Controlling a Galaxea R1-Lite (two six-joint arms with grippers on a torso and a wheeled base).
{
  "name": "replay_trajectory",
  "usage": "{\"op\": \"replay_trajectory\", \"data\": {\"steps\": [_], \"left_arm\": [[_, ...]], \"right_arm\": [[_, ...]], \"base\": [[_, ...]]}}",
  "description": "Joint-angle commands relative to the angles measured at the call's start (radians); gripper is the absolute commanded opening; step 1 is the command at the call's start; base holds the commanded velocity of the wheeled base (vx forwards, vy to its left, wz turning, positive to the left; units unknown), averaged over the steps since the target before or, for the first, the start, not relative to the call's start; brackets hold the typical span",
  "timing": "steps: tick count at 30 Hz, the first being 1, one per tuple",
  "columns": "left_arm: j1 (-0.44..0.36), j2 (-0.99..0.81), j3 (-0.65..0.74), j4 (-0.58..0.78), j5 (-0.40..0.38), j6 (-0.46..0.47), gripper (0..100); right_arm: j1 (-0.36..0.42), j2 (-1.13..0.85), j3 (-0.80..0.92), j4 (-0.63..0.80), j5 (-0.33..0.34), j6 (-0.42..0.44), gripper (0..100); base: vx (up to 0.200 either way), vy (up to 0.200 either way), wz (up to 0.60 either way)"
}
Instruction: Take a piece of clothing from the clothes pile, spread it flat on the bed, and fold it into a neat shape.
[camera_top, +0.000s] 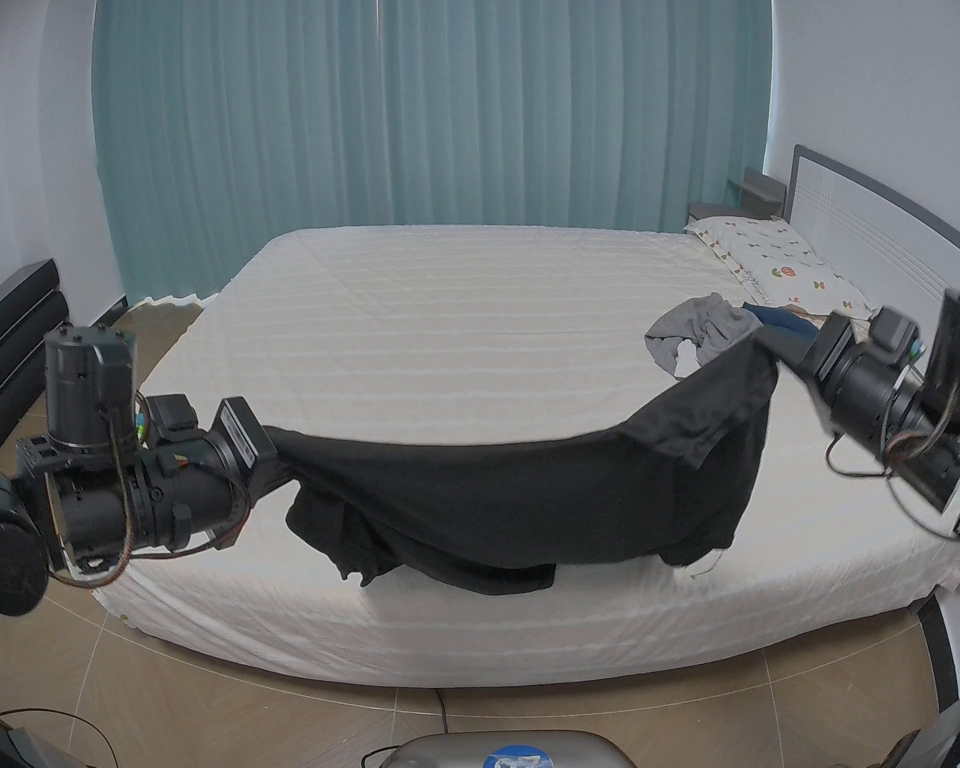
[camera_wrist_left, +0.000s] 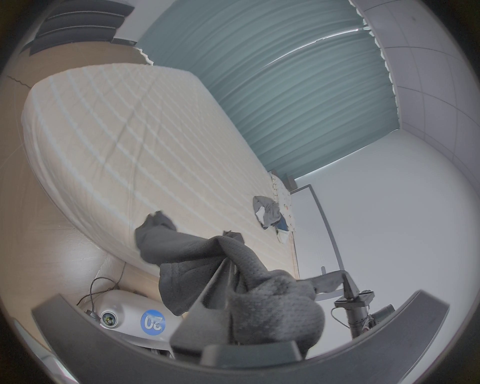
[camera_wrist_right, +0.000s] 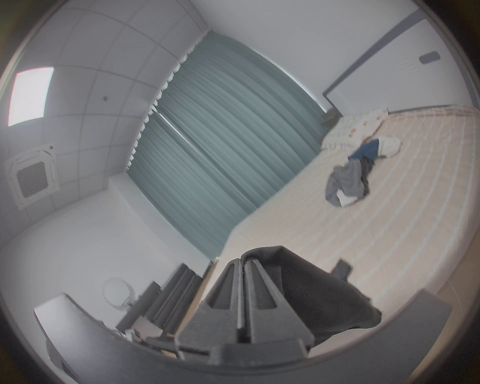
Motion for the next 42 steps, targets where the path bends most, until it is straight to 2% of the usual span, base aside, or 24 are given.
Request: {"op": "replay_trajectory", "data": {"steps": [1,2,6,12,14,15,18,26,30,34,42], "left_arm": [[0.017,-0.086,-0.243,0.202,0.003,0.012,0],[0.041,-0.078,-0.345,0.294,0.002,0.012,0],[0.061,-0.018,-0.483,0.392,-0.001,0.012,0],[0.083,0.112,-0.569,0.415,0.002,0.007,0],[0.084,0.120,-0.573,0.417,-0.001,0.006,0],[0.096,0.198,-0.586,0.409,-0.003,0.003,0],[0.098,0.284,-0.595,0.403,-0.003,0.003,0],[0.098,0.481,-0.693,0.402,0.002,-0.002,0],[0.096,0.546,-0.745,0.402,0.003,-0.002,0],[0.095,0.619,-0.805,0.371,0.002,-0.002,0],[0.086,0.775,-0.923,0.351,0.006,0.001,0]], "right_arm": [[-0.125,-0.159,-0.287,0.184,0.013,-0.010,0],[-0.158,-0.147,-0.394,0.239,0.019,-0.010,0],[-0.168,-0.076,-0.586,0.340,0.024,-0.008,0],[-0.188,0.080,-0.810,0.440,0.013,-0.010,0],[-0.190,0.089,-0.820,0.443,0.013,-0.010,0],[-0.201,0.171,-0.888,0.467,0.010,-0.010,0],[-0.211,0.258,-0.922,0.460,0.008,-0.011,0],[-0.213,0.442,-0.978,0.391,0.010,-0.013,0],[-0.211,0.505,-0.957,0.290,0.005,-0.068,0],[-0.205,0.565,-0.945,0.240,-0.044,-0.128,0],[-0.210,0.666,-0.866,0.181,-0.054,-0.128,0]], "base": [[0.000,0.000,0.00],[0.000,0.000,0.00],[0.000,0.000,0.00],[0.000,0.000,0.00],[0.000,0.000,0.00],[0.000,0.000,0.00],[0.000,0.000,0.00],[0.200,0.000,0.00],[0.200,0.000,0.00],[0.200,0.000,0.00],[0.200,0.000,0.00]]}}
